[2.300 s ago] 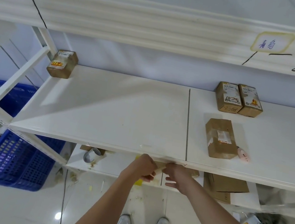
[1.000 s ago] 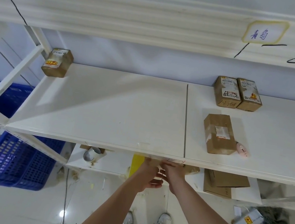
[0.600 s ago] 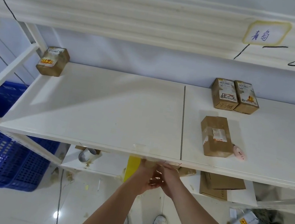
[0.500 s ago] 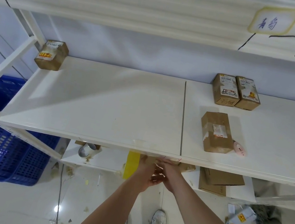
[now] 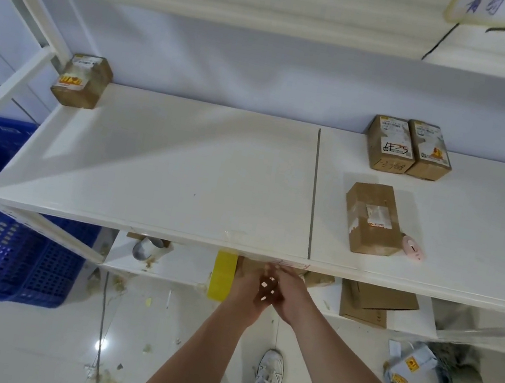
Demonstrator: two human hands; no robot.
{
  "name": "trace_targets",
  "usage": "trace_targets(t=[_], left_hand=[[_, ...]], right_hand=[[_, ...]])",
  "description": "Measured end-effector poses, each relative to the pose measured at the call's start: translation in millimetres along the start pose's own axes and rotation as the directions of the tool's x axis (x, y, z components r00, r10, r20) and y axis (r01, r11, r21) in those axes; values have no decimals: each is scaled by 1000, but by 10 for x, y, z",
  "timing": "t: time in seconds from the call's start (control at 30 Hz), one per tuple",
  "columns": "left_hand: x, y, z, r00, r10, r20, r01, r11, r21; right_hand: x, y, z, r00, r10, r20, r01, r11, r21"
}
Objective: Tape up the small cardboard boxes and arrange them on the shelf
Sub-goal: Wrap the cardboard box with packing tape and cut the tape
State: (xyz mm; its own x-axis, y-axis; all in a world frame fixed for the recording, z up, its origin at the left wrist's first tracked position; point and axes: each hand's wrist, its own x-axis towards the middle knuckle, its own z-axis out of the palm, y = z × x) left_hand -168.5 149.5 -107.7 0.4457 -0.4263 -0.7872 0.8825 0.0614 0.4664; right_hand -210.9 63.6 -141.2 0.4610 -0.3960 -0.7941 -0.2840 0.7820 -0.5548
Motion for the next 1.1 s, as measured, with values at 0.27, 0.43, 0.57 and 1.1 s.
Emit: trace_targets(t=[0.27,0.43,0.57,1.1], left_hand=[[96,-36,53,991,-47,-125,25,985,-170],[168,-95,117,975,-3,-222,-45,977,-208],[271,-113,159,955,21,-294,-77,980,-181],[236,-73,203,926,-51,-374,-22,982,-188]], right_hand=[[-1,-69,9,998,31,58,-33,999,38],[7,-60,48,998,47,36,-48,998,30],[23,-62,58,998,61,22,-61,998,-10],[-32,-31,125,993,22,-115,-24,1000,-9]])
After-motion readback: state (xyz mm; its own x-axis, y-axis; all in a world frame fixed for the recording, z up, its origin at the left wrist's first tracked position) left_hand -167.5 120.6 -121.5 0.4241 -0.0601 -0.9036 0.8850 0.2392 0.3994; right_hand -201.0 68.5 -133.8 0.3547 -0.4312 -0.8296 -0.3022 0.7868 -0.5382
